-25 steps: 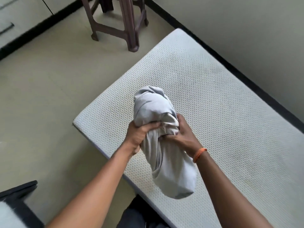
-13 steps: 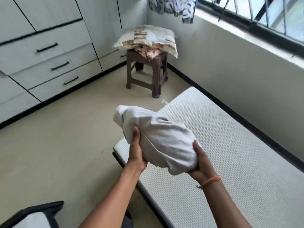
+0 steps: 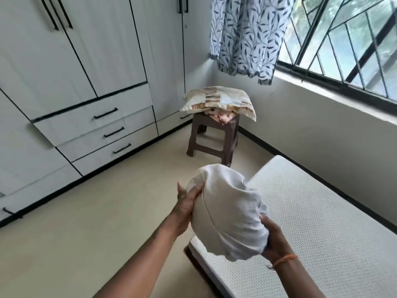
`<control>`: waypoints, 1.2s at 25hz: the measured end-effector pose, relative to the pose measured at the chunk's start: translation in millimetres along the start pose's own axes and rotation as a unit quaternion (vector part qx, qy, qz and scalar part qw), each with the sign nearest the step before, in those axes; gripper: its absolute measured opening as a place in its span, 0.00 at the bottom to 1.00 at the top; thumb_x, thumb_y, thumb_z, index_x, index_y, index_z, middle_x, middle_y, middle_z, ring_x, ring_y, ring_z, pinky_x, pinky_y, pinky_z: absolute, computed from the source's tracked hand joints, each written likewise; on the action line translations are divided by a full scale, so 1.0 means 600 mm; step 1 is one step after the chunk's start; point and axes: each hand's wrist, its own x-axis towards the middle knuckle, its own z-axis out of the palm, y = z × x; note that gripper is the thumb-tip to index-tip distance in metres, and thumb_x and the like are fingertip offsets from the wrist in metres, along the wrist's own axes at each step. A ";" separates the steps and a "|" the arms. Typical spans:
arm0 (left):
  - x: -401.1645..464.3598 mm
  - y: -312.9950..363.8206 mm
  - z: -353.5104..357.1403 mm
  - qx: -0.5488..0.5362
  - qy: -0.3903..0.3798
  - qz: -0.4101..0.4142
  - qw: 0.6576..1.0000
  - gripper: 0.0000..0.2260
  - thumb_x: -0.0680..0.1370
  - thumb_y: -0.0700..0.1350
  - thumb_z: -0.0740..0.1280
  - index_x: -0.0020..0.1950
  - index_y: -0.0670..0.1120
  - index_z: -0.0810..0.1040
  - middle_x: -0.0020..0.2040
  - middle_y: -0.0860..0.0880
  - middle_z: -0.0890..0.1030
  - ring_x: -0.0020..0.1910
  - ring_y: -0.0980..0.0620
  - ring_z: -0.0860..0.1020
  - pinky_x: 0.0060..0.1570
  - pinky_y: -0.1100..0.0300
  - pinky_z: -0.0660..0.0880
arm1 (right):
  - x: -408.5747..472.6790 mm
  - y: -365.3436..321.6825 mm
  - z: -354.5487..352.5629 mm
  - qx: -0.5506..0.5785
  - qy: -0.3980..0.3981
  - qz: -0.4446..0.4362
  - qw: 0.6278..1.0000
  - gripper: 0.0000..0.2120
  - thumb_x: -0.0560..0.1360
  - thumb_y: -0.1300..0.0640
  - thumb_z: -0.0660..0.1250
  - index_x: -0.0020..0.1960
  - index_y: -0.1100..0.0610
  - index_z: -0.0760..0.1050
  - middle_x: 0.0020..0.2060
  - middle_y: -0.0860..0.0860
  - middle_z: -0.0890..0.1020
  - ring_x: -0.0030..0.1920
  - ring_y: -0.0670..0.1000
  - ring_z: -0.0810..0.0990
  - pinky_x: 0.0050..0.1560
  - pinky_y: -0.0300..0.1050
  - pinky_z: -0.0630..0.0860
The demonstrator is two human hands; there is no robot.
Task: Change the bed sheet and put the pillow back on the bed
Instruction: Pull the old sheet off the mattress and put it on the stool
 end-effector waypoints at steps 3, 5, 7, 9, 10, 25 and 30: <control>0.033 0.056 -0.024 -0.021 -0.081 0.053 0.995 0.30 0.71 0.60 0.66 0.67 0.44 0.77 0.61 0.39 0.81 0.58 0.42 0.80 0.57 0.51 0.76 | 0.082 -0.005 0.014 0.043 -0.057 -0.040 0.997 0.26 0.84 0.51 0.43 0.76 0.66 0.57 0.74 0.66 0.61 0.75 0.64 0.58 0.75 0.59 0.50; 0.057 0.094 -0.038 -0.042 -0.119 0.039 0.991 0.30 0.68 0.58 0.67 0.63 0.41 0.79 0.56 0.36 0.81 0.55 0.39 0.79 0.58 0.47 0.72 | 0.129 -0.020 0.026 0.035 -0.096 -0.047 0.994 0.29 0.84 0.47 0.40 0.78 0.63 0.54 0.76 0.64 0.59 0.77 0.61 0.54 0.75 0.58 0.43; 0.091 0.126 -0.054 -0.035 -0.127 0.011 0.991 0.31 0.68 0.59 0.67 0.64 0.40 0.78 0.56 0.35 0.79 0.56 0.38 0.77 0.59 0.45 0.71 | 0.168 -0.019 0.047 0.042 -0.093 -0.046 0.994 0.28 0.84 0.46 0.41 0.78 0.62 0.56 0.75 0.63 0.61 0.76 0.61 0.56 0.75 0.58 0.45; 0.130 0.158 -0.077 -0.021 -0.119 -0.016 0.993 0.29 0.71 0.59 0.64 0.63 0.40 0.79 0.55 0.36 0.80 0.54 0.38 0.78 0.58 0.47 0.73 | 0.215 -0.019 0.071 0.064 -0.107 -0.041 0.991 0.29 0.84 0.46 0.41 0.78 0.61 0.56 0.75 0.62 0.61 0.77 0.60 0.56 0.75 0.58 0.44; 0.153 0.173 -0.090 -0.028 -0.107 -0.025 0.994 0.27 0.72 0.59 0.63 0.61 0.40 0.81 0.53 0.37 0.81 0.52 0.39 0.80 0.55 0.49 0.74 | 0.238 -0.023 0.085 0.070 -0.113 -0.040 0.990 0.29 0.83 0.46 0.41 0.78 0.61 0.55 0.76 0.61 0.61 0.77 0.59 0.55 0.75 0.57 0.44; 0.491 0.417 -0.139 -0.184 -0.133 -0.035 0.973 0.25 0.76 0.63 0.60 0.58 0.47 0.82 0.53 0.41 0.83 0.53 0.39 0.80 0.58 0.46 0.73 | 0.543 -0.231 0.173 0.168 -0.029 -0.153 0.973 0.30 0.76 0.53 0.66 0.75 0.61 0.64 0.70 0.64 0.70 0.69 0.65 0.70 0.66 0.62 0.68; 0.604 0.479 -0.115 -0.190 -0.211 -0.044 0.958 0.33 0.78 0.69 0.52 0.73 0.48 0.72 0.71 0.38 0.73 0.69 0.36 0.71 0.69 0.39 0.65 | 0.624 -0.317 0.232 0.125 0.100 -0.146 0.976 0.31 0.77 0.36 0.56 0.59 0.60 0.82 0.58 0.62 0.82 0.53 0.61 0.83 0.43 0.55 0.82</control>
